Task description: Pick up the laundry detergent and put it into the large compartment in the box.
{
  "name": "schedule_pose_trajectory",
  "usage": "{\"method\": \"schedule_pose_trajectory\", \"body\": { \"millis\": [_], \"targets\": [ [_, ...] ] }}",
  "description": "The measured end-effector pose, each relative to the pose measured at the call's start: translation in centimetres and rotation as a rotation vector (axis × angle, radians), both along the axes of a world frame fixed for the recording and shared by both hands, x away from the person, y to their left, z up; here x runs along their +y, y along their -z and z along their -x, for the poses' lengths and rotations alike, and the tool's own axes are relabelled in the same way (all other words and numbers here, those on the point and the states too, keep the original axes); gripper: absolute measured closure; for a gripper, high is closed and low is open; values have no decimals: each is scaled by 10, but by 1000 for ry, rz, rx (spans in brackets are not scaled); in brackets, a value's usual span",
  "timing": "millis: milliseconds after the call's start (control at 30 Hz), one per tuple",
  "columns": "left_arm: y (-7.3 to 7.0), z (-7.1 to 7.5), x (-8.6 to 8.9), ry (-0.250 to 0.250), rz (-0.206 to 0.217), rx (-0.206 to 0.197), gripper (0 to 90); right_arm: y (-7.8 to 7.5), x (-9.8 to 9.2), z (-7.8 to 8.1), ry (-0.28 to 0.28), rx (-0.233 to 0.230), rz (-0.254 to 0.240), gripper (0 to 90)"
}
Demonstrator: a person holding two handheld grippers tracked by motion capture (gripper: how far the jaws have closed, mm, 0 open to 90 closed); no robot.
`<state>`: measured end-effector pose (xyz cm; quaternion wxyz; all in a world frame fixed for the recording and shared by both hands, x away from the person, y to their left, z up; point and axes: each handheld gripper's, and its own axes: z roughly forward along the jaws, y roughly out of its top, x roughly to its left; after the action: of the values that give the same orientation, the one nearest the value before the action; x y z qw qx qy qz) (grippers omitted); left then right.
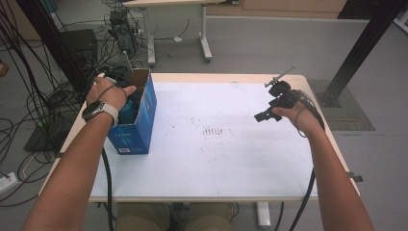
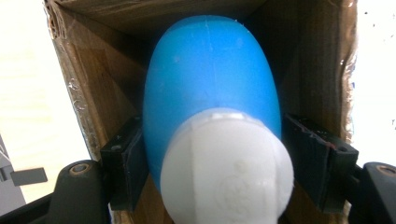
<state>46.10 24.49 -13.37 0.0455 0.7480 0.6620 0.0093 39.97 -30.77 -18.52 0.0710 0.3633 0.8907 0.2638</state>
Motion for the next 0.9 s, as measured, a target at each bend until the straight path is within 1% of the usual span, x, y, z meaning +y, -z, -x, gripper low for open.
{"method": "schedule_pose_trajectory", "body": {
  "millis": [133, 167, 200, 233, 300, 500, 600, 633, 700, 767, 833, 900],
  "targets": [
    [-2, 1, 3, -1, 10, -5, 275, 0, 1, 0, -2, 1, 0, 81],
    [-2, 2, 2, -2, 5, -6, 268, 0, 1, 0, -2, 2, 0, 81],
    [-3, 2, 1, -3, -1, -5, 246, 0, 1, 0, -2, 2, 1, 81],
    [-4, 2, 2, -1, 1, -8, 248, 0, 1, 0, -3, 3, 1, 81],
    [-6, 2, 2, -2, 1, -9, 215, -1, 1, 0, -2, 4, 1, 81],
    [-9, 2, 1, 5, -2, -9, 210, -2, 1, 1, -1, 2, -1, 81],
    [-10, 1, -1, 19, -11, -2, 199, -2, 0, 2, 2, 1, -2, 81],
    [-12, 2, -3, 22, -22, -6, 190, -2, -1, 2, 3, 0, -3, 81],
    [-14, 2, -4, 22, -28, -10, 170, -2, -1, 3, 3, 0, -3, 81],
    [-15, 1, -2, 23, -16, -2, 144, -3, -1, 3, 1, 0, -2, 81],
    [-17, 1, -1, 27, -7, 1, 139, -3, -1, 3, 2, 0, -2, 81],
    [-21, 3, -1, 42, -12, -4, 111, -4, -1, 4, 5, -1, -3, 81]
  ]
}}
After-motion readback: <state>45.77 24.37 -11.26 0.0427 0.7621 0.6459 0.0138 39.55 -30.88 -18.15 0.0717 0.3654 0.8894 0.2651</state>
